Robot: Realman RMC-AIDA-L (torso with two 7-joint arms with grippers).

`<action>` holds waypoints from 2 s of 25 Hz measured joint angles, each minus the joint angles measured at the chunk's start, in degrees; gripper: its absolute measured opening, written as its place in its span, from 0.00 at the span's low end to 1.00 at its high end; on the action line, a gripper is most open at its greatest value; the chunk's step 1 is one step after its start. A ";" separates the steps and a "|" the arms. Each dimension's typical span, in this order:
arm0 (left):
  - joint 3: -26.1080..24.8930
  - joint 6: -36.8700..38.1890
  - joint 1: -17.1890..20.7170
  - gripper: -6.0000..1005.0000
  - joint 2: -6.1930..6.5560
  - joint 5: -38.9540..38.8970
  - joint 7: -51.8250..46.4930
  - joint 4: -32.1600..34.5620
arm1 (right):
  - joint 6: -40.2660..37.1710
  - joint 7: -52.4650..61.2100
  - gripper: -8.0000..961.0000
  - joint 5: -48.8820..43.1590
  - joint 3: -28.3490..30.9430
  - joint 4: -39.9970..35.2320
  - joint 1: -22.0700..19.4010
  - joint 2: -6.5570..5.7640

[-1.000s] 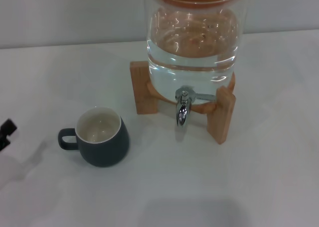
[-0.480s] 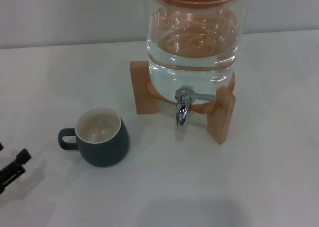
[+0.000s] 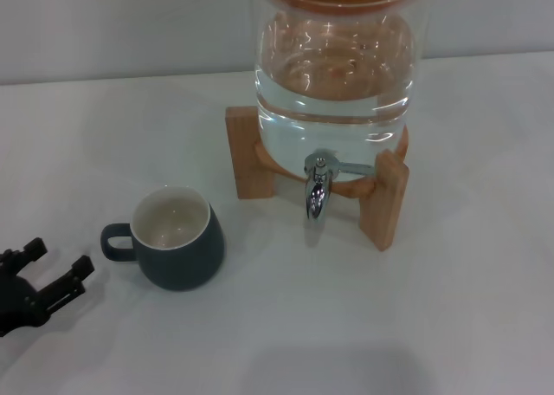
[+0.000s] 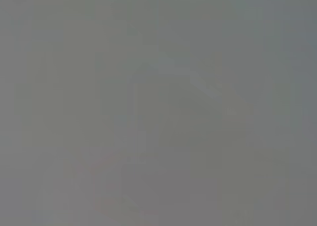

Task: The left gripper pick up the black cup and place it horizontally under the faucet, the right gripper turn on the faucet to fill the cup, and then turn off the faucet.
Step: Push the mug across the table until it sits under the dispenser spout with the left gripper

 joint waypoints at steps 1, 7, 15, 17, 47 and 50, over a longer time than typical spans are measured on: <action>0.01 0.39 -0.41 0.84 0.00 0.28 0.01 -0.17 | 0.00 0.27 0.86 0.00 0.02 -0.48 -0.01 0.18; 0.58 2.44 -3.52 0.83 -0.01 2.59 -0.46 -0.83 | 0.04 0.93 0.86 0.00 -0.06 -1.69 -0.01 0.49; 0.90 4.31 -4.81 0.83 -0.09 2.56 -0.71 -1.41 | 0.16 0.98 0.86 0.08 0.07 -1.80 0.03 0.45; 0.79 4.80 -5.15 0.82 -0.09 2.28 -0.89 -1.41 | 0.16 0.98 0.86 0.09 0.08 -1.80 0.04 0.45; 4.45 8.19 -8.65 0.46 -0.09 0.39 -0.76 -1.83 | -0.36 1.07 0.86 0.10 -0.10 -1.80 0.69 0.45; 4.47 8.18 -8.97 0.39 0.01 0.47 -1.03 -1.83 | -0.33 1.48 0.86 0.10 0.13 -1.80 0.69 0.45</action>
